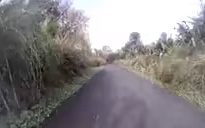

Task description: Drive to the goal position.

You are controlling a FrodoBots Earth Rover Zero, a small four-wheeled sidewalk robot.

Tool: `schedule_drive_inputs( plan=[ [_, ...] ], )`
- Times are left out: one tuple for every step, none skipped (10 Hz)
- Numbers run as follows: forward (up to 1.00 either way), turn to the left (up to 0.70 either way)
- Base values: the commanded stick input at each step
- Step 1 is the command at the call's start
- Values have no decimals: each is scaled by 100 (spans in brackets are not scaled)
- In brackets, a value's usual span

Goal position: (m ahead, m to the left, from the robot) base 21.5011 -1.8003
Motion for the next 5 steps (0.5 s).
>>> schedule_drive_inputs(
  plan=[
    [85, -34],
    [85, -34],
    [85, -34],
    [85, -34],
    [85, -34]
  ],
)
